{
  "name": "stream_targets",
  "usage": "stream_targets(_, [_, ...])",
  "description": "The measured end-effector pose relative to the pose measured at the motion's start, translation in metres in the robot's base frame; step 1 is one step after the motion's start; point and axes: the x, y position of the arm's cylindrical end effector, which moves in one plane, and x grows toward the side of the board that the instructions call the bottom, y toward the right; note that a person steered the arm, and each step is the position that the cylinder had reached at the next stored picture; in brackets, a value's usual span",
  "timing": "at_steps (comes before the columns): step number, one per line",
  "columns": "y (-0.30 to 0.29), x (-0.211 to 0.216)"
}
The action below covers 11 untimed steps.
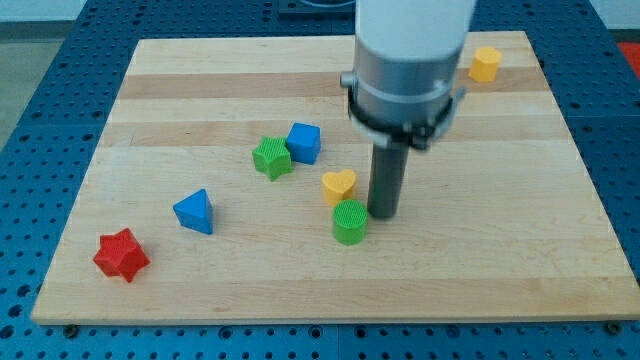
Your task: Push the heart to the top right of the cube
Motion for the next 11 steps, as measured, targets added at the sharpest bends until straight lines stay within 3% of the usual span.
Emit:
stream_targets(1, [0.006, -0.073])
stream_targets(4, [-0.013, -0.084])
stream_targets(5, [0.022, -0.039])
stream_targets(7, [0.08, 0.118])
stream_targets(8, [0.069, 0.135])
stream_targets(10, [-0.041, 0.134])
stream_targets(11, [-0.048, 0.116])
